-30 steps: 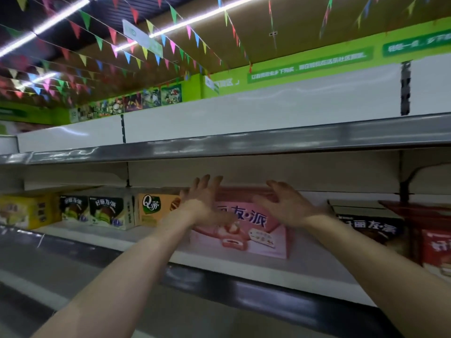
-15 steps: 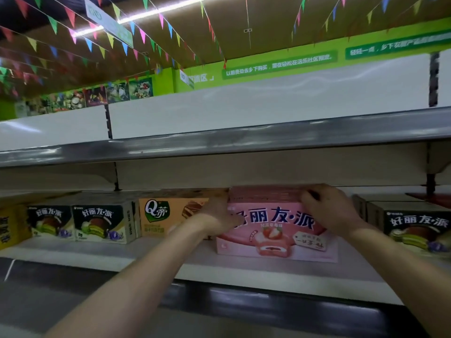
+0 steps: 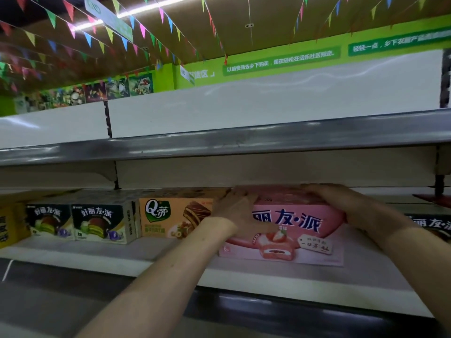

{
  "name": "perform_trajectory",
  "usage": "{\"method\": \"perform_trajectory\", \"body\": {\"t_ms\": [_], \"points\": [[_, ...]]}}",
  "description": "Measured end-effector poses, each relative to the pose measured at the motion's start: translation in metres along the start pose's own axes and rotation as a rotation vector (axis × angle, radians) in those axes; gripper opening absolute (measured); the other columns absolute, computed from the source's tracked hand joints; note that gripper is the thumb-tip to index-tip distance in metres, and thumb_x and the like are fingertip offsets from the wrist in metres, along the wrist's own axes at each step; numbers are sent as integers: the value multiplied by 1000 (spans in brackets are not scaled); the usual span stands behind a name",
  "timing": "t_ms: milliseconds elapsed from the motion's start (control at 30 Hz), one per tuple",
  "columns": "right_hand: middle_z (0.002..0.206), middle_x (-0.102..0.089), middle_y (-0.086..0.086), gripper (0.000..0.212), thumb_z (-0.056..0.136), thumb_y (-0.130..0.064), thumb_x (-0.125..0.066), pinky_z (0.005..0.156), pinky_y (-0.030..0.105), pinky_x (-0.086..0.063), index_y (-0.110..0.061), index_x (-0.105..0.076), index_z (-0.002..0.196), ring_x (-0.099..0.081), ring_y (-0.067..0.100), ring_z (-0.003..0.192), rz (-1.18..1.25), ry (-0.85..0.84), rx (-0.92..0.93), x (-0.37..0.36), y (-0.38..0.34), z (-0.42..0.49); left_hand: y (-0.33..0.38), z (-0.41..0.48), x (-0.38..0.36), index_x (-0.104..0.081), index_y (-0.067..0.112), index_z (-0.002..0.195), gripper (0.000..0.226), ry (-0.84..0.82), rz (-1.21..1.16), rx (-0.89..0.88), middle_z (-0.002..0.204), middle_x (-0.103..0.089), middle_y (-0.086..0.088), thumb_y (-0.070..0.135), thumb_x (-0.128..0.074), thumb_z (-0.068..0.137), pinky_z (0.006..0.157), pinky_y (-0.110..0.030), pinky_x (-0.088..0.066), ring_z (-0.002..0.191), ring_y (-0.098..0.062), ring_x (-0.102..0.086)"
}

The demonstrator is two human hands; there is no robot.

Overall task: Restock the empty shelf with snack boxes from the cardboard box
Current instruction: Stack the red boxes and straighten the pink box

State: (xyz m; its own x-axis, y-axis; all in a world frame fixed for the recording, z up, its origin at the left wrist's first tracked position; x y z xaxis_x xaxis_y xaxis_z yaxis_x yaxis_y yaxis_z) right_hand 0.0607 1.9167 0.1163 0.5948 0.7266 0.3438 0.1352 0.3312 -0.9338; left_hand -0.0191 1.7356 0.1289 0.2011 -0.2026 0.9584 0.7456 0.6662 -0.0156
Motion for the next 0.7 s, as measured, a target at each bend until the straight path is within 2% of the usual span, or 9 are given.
{"method": "perform_trajectory", "body": {"t_ms": [100, 167, 267, 333, 400, 467, 567, 633, 700], "points": [[81, -74, 16, 27, 89, -37, -63, 61, 33, -56, -13, -65, 101, -67, 27, 60, 12, -43, 20, -8, -2, 0, -5, -1, -3, -22, 31, 153, 98, -18, 13, 15, 160, -23, -1, 82, -51, 74, 117, -46, -20, 145, -26, -22], [74, -74, 14, 25, 89, -36, -63, 58, 30, -56, -13, -65, 99, -67, 25, 55, 5, -45, 22, -11, -4, -1, -9, -1, -2, -23, 30, 152, 97, -21, 2, 23, 159, -26, -2, 81, -51, 74, 116, -46, -25, 143, -27, -27], [65, -72, 9, 25, 89, -33, -63, 51, 25, -55, -11, -64, 99, -67, 20, 50, -63, -20, 15, -11, -7, 0, -10, -2, -1, -23, 29, 152, 96, -35, 0, 38, 160, -23, -3, 79, -51, 76, 117, -48, -21, 144, -28, -24], [92, -73, 12, 39, 91, -43, -55, 72, 31, -57, -10, -61, 110, -70, 26, 79, -271, 16, 43, -6, -10, 1, -10, -4, -1, -20, 28, 153, 97, -45, 31, 61, 161, -18, -3, 79, -50, 77, 118, -53, -13, 146, -28, -18], [134, -52, 13, 60, 89, -60, -38, 102, 41, -41, -17, -52, 129, -49, 31, 122, -739, 156, 169, 0, -30, -1, -14, -7, 0, -16, 28, 154, 99, -36, 46, 101, 162, -13, -3, 80, -50, 76, 118, -57, -7, 148, -28, -11], [147, -37, 8, 56, 93, -55, -32, 108, 46, -27, -23, -45, 138, -31, 27, 136, -953, 262, 427, -18, -60, -22, -18, -9, -2, -16, 29, 154, 99, -18, 6, 122, 162, -12, -3, 79, -51, 76, 118, -58, -10, 148, -30, -9], [130, -57, 3, 47, 97, -47, -23, 99, 39, -40, -28, -56, 125, -50, 23, 120, -1057, 250, 680, -62, -74, -58, -19, -11, -3, -21, 30, 152, 93, 12, -74, 105, 161, -17, -3, 75, -55, 78, 116, -55, -22, 146, -30, -15], [114, -67, 0, 49, 99, -46, -20, 85, 33, -48, -28, -63, 115, -62, 22, 101, -1088, 240, 701, -71, -65, -63, -19, -15, -1, -19, 29, 152, 92, 34, -84, 92, 160, -17, -2, 69, -59, 79, 116, -52, -21, 146, -28, -15], [111, -69, 1, 50, 100, -47, -20, 83, 32, -48, -28, -64, 112, -63, 23, 97, -1069, 205, 664, -68, -64, -61, -27, -22, 3, -10, 28, 154, 97, 56, -93, 107, 161, -10, -1, 62, -63, 81, 119, -49, -16, 147, -25, -10]]}}
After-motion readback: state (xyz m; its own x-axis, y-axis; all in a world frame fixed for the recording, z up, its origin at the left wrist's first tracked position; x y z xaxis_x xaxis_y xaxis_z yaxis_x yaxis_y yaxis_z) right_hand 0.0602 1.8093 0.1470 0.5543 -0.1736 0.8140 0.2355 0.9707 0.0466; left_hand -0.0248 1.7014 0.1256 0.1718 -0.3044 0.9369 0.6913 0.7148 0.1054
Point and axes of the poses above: each hand's wrist, its own z-axis towards the middle knuckle, its own x-axis out of the back of the hand, y = z × x, the point moved 10 cm from there along z, towards the middle knuckle
